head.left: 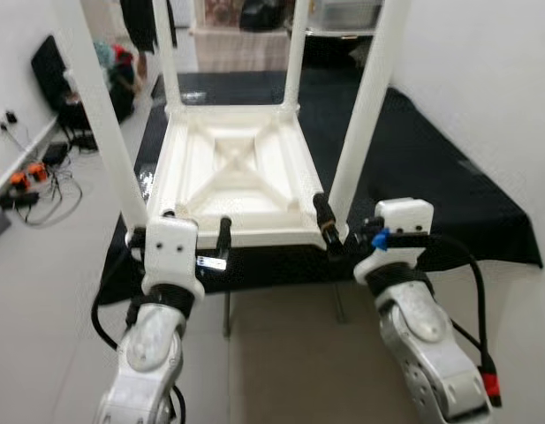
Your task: Building children table
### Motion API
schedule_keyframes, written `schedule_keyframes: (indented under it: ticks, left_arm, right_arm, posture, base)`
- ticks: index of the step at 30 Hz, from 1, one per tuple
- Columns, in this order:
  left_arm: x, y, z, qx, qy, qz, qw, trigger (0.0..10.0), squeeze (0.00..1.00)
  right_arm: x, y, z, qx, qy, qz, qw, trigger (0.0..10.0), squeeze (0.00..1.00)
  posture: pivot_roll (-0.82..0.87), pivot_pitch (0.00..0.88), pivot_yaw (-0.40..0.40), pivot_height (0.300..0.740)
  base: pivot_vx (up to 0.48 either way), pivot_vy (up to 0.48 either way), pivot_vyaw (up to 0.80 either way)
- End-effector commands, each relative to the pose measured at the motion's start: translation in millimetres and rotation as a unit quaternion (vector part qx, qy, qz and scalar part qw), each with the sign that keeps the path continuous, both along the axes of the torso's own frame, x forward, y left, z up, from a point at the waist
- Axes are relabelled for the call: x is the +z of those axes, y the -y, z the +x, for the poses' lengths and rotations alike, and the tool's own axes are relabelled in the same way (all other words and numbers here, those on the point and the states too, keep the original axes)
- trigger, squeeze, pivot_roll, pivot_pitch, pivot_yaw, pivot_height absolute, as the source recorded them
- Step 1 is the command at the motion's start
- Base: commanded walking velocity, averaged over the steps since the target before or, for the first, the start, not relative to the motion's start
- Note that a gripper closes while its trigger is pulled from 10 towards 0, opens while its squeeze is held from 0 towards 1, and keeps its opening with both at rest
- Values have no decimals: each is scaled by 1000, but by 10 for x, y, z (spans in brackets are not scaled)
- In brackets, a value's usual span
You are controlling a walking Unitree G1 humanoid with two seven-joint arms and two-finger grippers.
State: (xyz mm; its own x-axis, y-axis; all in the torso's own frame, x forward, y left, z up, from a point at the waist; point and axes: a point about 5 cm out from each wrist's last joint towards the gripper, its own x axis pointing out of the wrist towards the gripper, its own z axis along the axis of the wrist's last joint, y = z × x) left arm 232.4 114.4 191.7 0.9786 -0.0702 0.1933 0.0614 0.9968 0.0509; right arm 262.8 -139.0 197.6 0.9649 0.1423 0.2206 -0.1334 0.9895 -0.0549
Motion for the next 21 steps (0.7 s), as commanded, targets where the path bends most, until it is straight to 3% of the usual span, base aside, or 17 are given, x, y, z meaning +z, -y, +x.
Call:
schedule_keyframes:
  ticks: [1, 4, 10, 21]
  left_arm:
    - [-20, -7, 0, 5, -7, 2, 1000, 10000, 0]
    - [-24, -9, 1, 5, -9, 1, 1000, 10000, 0]
    - [-21, -7, 0, 4, -10, 0, 1000, 10000, 0]
    - [-23, 6, 1, 3, -12, 0, 1000, 10000, 0]
  right_arm:
    - [-14, 4, -6, -1, -6, -2, 1000, 10000, 0]
    - [15, 22, 13, -4, 2, -24, 1000, 10000, 0]
    - [69, 52, 58, -12, 15, -45, 999, 10000, 0]
    - [122, 144, 138, -35, 15, -47, 998, 10000, 0]
  posture:
    - [8, 35, -21, 740]
    - [8, 38, -20, 740]
    - [9, 39, -24, 740]
    - [7, 44, -26, 740]
  base:
    - [0, 0, 0]
    - [0, 0, 0]
    - [0, 0, 734]
    - [0, 0, 0]
